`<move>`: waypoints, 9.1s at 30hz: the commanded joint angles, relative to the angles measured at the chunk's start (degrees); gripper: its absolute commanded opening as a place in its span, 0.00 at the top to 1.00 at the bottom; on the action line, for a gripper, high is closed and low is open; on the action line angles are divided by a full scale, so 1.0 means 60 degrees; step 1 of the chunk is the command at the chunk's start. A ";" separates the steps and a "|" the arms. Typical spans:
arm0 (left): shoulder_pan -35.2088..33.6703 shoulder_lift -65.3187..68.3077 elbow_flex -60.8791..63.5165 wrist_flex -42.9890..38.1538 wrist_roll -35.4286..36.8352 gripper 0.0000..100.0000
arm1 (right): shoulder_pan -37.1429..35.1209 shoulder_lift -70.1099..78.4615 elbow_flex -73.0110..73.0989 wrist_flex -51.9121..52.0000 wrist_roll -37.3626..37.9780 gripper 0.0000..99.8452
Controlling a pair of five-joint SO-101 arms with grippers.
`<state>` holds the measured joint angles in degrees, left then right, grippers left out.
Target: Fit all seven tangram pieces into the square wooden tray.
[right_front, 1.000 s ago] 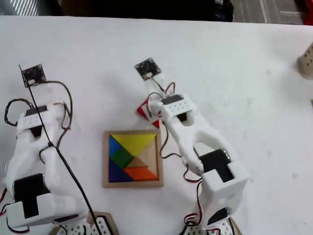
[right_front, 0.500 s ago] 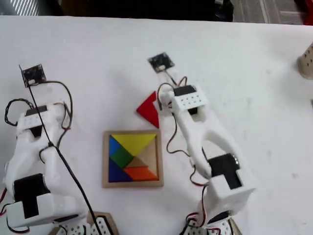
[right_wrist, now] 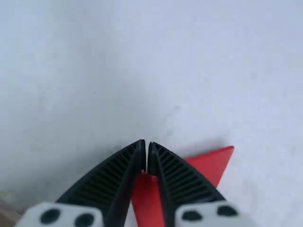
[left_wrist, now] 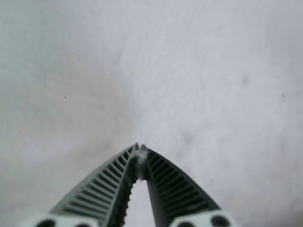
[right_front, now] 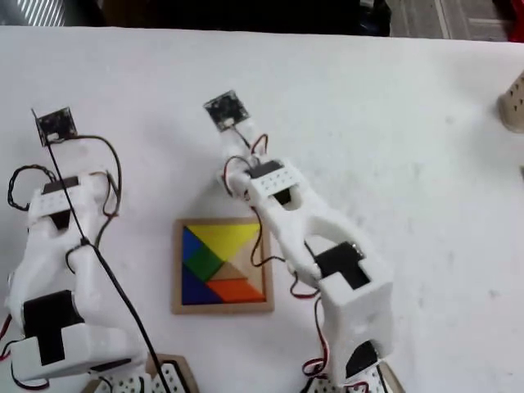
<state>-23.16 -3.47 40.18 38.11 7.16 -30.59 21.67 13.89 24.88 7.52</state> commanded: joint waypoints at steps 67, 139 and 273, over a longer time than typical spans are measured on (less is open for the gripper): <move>-0.0051 -0.0081 -0.0293 -0.0147 -0.0059 0.98 | 0.1883 -0.5766 0.5934 0.2410 -0.3106 0.72; -0.0066 -0.0081 -0.0249 -0.0147 -0.0059 0.98 | 0.4418 -0.3817 0.3619 0.5678 0.2593 0.98; -0.0037 -0.0066 -0.0234 -0.0396 -0.0073 0.98 | 0.1956 0.2425 -0.5040 0.8535 -0.2960 0.73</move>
<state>-23.16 -3.47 40.18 36.88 7.16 -17.58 33.54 -12.13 72.70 -11.21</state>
